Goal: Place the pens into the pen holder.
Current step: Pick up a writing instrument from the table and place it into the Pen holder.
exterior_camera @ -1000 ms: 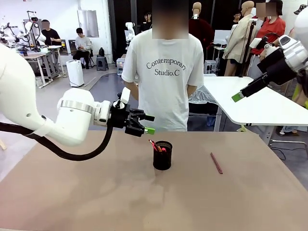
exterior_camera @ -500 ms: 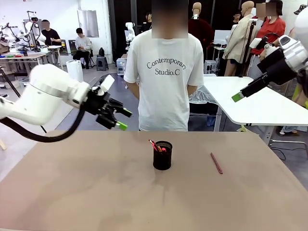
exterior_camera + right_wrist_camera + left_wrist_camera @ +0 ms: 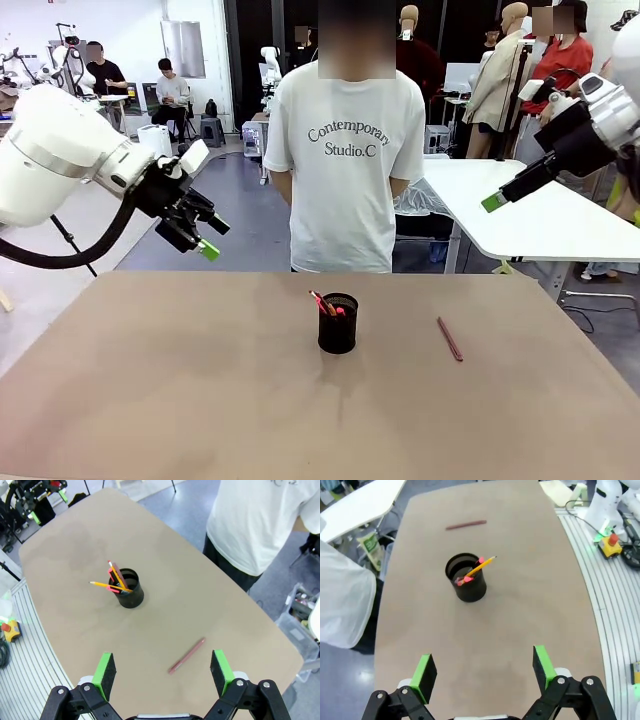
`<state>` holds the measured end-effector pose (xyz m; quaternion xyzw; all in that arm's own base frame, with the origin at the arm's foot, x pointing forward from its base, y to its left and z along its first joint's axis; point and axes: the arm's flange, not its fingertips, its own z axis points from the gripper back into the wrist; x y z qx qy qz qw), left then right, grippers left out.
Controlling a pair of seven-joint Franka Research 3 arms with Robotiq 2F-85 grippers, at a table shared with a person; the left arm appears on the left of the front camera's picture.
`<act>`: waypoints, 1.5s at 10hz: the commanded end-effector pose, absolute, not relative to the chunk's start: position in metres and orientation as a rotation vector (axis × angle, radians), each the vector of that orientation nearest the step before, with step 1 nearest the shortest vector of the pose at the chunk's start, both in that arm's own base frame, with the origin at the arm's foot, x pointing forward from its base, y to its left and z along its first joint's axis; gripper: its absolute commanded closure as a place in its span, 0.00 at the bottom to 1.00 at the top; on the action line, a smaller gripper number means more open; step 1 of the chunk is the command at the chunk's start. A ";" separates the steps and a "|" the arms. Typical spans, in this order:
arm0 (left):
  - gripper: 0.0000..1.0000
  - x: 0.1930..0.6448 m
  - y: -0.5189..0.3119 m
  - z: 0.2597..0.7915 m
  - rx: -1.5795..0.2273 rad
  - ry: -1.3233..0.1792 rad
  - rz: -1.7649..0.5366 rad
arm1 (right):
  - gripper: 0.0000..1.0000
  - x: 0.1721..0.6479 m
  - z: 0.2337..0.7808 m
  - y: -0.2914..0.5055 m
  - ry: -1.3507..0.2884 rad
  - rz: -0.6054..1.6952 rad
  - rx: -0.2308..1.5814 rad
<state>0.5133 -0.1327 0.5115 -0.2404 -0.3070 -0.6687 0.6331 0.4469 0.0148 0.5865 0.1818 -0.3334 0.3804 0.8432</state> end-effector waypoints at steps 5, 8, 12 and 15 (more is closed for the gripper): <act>0.00 0.513 -0.130 0.513 -0.537 -0.702 -1.518 | 0.00 0.447 0.587 0.015 -0.718 0.807 0.405; 0.00 0.513 -0.130 0.513 -0.537 -0.702 -1.518 | 0.00 0.447 0.587 0.015 -0.718 0.807 0.405; 0.00 0.513 -0.130 0.513 -0.537 -0.702 -1.518 | 0.00 0.447 0.587 0.015 -0.718 0.807 0.405; 0.00 0.513 -0.130 0.513 -0.537 -0.702 -1.518 | 0.00 0.447 0.587 0.015 -0.718 0.807 0.405</act>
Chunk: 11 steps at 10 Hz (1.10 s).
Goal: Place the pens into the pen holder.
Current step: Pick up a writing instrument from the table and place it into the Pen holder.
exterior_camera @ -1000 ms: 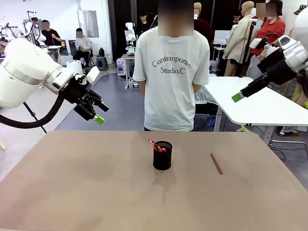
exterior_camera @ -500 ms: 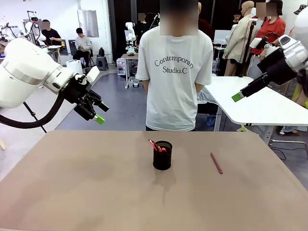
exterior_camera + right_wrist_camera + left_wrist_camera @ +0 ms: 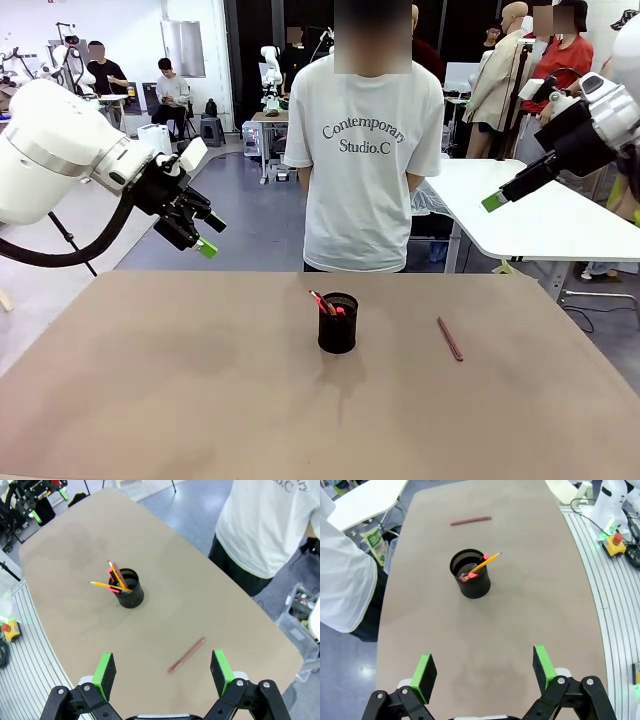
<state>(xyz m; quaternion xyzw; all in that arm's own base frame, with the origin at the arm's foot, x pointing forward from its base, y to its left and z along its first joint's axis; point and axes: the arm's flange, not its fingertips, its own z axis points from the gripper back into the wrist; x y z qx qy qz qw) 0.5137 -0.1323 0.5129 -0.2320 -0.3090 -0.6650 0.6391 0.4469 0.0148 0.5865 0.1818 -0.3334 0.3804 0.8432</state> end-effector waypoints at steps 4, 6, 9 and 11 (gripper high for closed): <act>0.00 0.513 -0.130 0.513 -0.537 -0.702 -1.518 | 0.00 0.447 0.587 0.015 -0.718 0.807 0.405; 0.00 0.513 -0.130 0.513 -0.537 -0.702 -1.518 | 0.00 0.447 0.587 0.015 -0.718 0.807 0.405; 0.00 0.513 -0.130 0.513 -0.537 -0.702 -1.518 | 0.00 0.447 0.587 0.015 -0.704 0.803 0.384; 0.00 0.513 -0.130 0.513 -0.537 -0.702 -1.518 | 0.00 0.461 0.581 0.049 -0.633 0.742 0.307</act>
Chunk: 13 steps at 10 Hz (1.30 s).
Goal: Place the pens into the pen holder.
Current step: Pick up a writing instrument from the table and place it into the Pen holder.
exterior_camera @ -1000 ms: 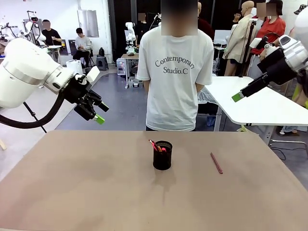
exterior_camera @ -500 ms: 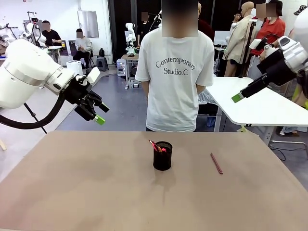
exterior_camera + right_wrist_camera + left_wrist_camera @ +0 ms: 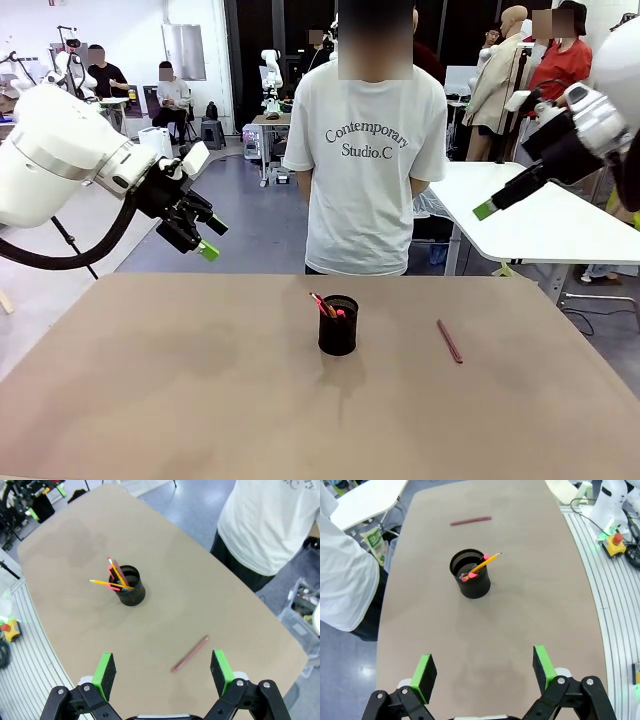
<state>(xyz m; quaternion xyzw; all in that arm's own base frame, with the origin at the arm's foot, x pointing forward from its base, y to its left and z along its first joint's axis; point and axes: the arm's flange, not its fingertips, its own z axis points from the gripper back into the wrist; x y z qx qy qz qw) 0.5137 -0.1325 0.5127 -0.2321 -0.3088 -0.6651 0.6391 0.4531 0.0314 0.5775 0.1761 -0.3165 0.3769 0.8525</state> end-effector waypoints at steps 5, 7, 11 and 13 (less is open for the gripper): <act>0.00 0.513 -0.130 0.513 -0.537 -0.702 -1.518 | 0.00 0.478 0.557 0.134 -0.265 0.559 0.072; 0.00 0.513 -0.130 0.513 -0.537 -0.702 -1.518 | 0.00 0.489 0.536 0.133 -0.215 0.464 -0.026; 0.00 0.513 -0.130 0.513 -0.537 -0.702 -1.518 | 0.00 0.483 0.521 0.128 -0.224 0.463 -0.021; 0.00 0.513 -0.130 0.513 -0.537 -0.702 -1.518 | 0.00 0.483 0.521 0.128 -0.224 0.463 -0.021</act>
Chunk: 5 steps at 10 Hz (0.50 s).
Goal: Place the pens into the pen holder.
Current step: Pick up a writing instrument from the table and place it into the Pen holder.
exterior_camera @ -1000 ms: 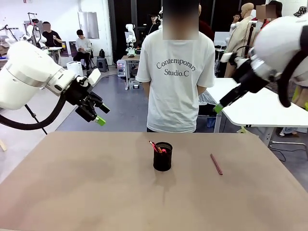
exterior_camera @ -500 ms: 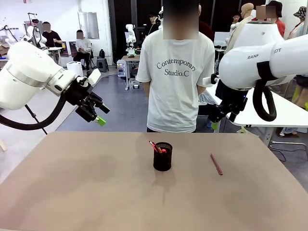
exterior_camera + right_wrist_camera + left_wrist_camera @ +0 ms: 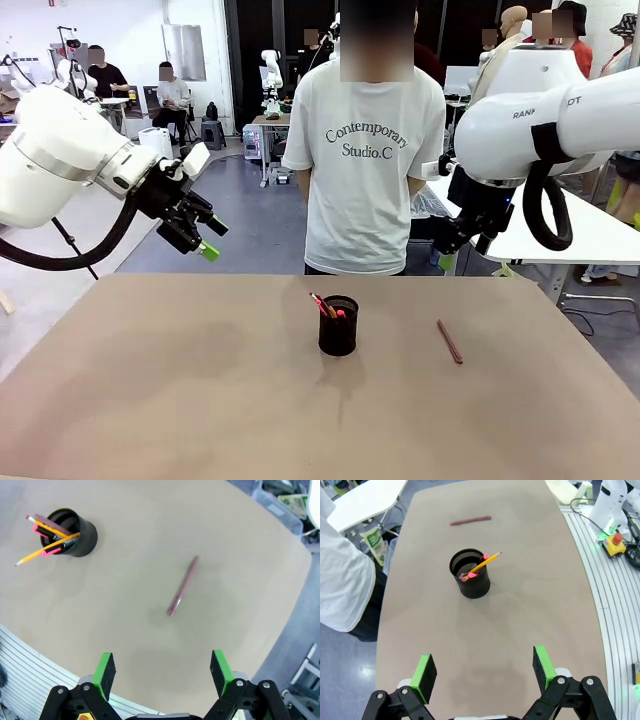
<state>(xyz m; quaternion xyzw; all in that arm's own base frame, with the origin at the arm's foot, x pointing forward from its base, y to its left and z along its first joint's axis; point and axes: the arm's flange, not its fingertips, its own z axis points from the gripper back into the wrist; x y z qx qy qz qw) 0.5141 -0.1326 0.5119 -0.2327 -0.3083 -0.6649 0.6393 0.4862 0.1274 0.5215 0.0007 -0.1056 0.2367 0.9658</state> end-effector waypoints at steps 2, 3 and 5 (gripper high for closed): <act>0.00 0.513 -0.130 0.513 -0.537 -0.702 -1.518 | 0.00 0.503 0.517 0.129 -0.210 0.450 -0.019; 0.00 0.513 -0.130 0.513 -0.537 -0.702 -1.518 | 0.00 0.518 0.506 0.134 -0.165 0.385 -0.005; 0.00 0.513 -0.130 0.513 -0.537 -0.702 -1.518 | 0.00 0.540 0.485 0.138 -0.159 0.211 -0.042</act>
